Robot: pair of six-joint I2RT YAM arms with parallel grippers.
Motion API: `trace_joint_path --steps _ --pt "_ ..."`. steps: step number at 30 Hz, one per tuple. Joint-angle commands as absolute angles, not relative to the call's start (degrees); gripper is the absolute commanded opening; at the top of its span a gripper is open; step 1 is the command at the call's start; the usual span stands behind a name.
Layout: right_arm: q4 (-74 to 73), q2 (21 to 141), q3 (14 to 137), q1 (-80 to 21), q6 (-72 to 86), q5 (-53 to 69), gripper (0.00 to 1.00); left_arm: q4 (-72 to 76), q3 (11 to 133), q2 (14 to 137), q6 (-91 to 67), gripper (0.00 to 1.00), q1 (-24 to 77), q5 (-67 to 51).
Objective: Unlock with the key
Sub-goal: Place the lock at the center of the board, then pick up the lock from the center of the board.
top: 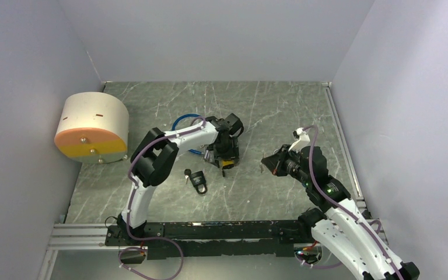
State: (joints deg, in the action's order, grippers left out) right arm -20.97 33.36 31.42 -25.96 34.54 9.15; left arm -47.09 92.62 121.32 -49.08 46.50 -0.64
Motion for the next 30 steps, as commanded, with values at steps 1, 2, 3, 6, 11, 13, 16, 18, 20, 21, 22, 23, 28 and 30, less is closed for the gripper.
trace_joint_path --steps 1,2,3,6,11,13,16,18,20,21,22,23,28,30 --pt "-18.6 34.2 31.2 -25.8 34.5 10.0 0.0 -43.8 92.4 120.7 -52.9 0.74 45.9 -5.0" --pt "-18.4 34.4 31.1 -25.8 34.5 10.2 0.0 -44.1 92.6 121.0 -53.1 0.77 45.9 -4.7" --pt "-18.3 34.6 31.1 -25.8 34.5 10.4 0.0 -44.4 92.9 121.4 -53.2 0.8 45.8 -4.4" --pt "-17.9 35.0 30.9 -25.8 34.4 10.8 0.0 -46.0 94.1 122.0 -54.2 0.84 45.6 -2.5" --pt "-17.2 35.3 30.2 -25.8 34.3 11.4 0.0 -50.1 95.5 122.8 -58.7 0.78 45.6 0.7" --pt "-16.8 35.6 29.9 -25.7 34.2 11.7 0.0 -49.9 94.7 122.7 -61.3 0.75 45.8 1.5" --pt "-16.0 36.2 29.4 -25.7 34.1 12.2 0.0 -49.8 94.1 123.0 -64.7 0.71 45.9 1.8" --pt "-15.5 36.5 29.2 -25.7 33.9 12.5 0.0 -50.9 95.4 123.9 -65.4 0.67 46.2 2.4" --pt "-15.3 36.7 29.1 -25.7 33.8 12.9 0.0 -52.9 97.6 125.1 -65.7 0.64 46.6 3.9" --pt "-15.2 36.7 29.0 -25.7 33.5 13.0 0.0 -53.9 98.5 125.7 -65.9 0.64 46.8 4.6" --pt "-15.2 36.8 29.1 -25.7 33.4 13.0 0.0 -54.4 99.1 126.2 -65.8 0.63 46.8 4.8" --pt "-15.3 36.8 29.1 -25.7 33.3 13.0 0.0 -54.4 99.3 126.5 -65.5 0.62 46.6 4.7" --pt "-14.2 37.2 28.8 -25.7 33.0 14.2 0.0 -53.4 99.6 125.7 -63.4 0.48 44.7 3.4" --pt "-12.5 38.0 28.4 -25.7 33.1 16.2 0.0 -52.5 99.5 124.6 -62.0 0.36 44.3 1.8"
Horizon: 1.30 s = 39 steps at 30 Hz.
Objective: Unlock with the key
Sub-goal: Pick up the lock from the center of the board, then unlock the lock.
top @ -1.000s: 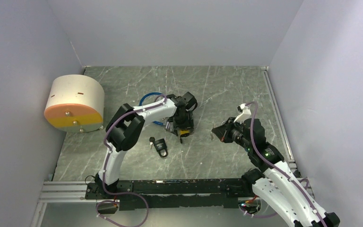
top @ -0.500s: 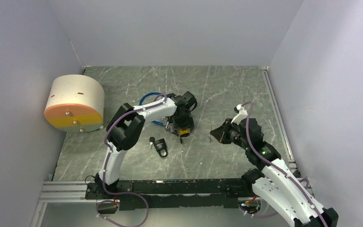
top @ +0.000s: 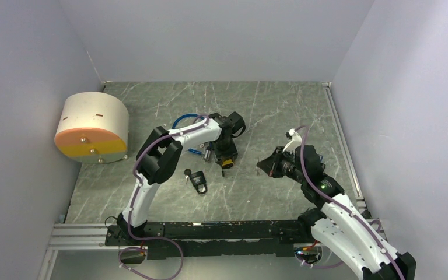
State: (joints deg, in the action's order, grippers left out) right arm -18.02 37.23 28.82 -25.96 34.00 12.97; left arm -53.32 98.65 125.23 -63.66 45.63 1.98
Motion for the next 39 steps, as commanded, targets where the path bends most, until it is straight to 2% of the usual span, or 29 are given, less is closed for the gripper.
trace_joint_path --steps 1,2,5,10,15,20,23,39 --pt "-11.5 38.5 28.1 -25.7 33.1 17.7 0.0 -52.1 99.5 124.2 -61.3 0.31 43.8 0.2" --pt "-9.8 39.3 27.9 -25.7 33.2 19.7 0.0 -51.4 99.4 123.6 -60.0 0.26 43.2 -2.7" --pt "-6.7 43.9 28.4 -25.2 32.5 27.4 0.0 -50.3 98.5 120.8 -59.4 0.2 41.6 -9.9" --pt "-4.2 53.6 31.4 -24.4 31.9 36.7 0.0 -46.6 95.2 114.9 -60.7 0.17 38.6 -21.2" --pt "-2.3 63.7 33.9 -24.4 32.1 40.5 0.0 -41.6 91.6 111.2 -63.4 0.16 37.8 -28.3" --pt "-0.9 72.0 37.7 -24.3 33.1 45.4 0.0 -38.1 89.3 109.9 -65.5 0.14 37.9 -30.4" --pt "-0.8 73.7 39.0 -24.3 33.5 44.3 0.0 -38.5 89.3 109.9 -65.3 0.13 37.9 -30.2" --pt "-0.2 76.2 38.6 -21.6 37.3 40.3 0.0 -37.9 90.1 110.7 -65.4 0.1 37.9 -31.3"
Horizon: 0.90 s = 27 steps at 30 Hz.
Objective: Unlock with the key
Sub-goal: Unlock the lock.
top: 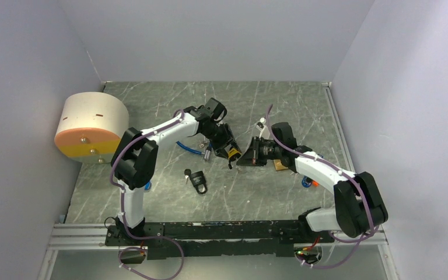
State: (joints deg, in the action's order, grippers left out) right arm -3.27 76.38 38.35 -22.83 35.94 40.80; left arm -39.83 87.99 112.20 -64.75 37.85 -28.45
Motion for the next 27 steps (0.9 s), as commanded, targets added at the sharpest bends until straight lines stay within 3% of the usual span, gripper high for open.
trace_joint_path --steps 1,27 --pt "1.2 75.9 38.5 -21.3 37.4 40.4 0.0 -37.4 89.8 110.8 -65.6 0.1 37.8 -31.8" --pt "-4.5 86.4 47.5 -19.6 48.4 40.7 0.0 -34.9 88.5 110.6 -67.2 0.03 38.4 -31.2"
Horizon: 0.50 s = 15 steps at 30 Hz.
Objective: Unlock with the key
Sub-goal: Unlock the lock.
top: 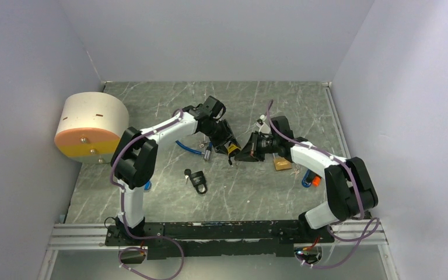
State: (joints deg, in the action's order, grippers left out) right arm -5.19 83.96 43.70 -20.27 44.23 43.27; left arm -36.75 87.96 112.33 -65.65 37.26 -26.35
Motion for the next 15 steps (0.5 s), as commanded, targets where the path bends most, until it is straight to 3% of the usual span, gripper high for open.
trace_joint_path --steps 1,15 --pt "-4.6 86.7 47.9 -19.6 49.0 40.1 0.0 -35.3 88.8 110.8 -67.0 0.03 38.5 -31.2" --pt "-9.9 91.8 55.9 -19.6 47.1 33.1 0.0 -37.0 89.6 111.0 -65.9 0.03 39.1 -32.8"
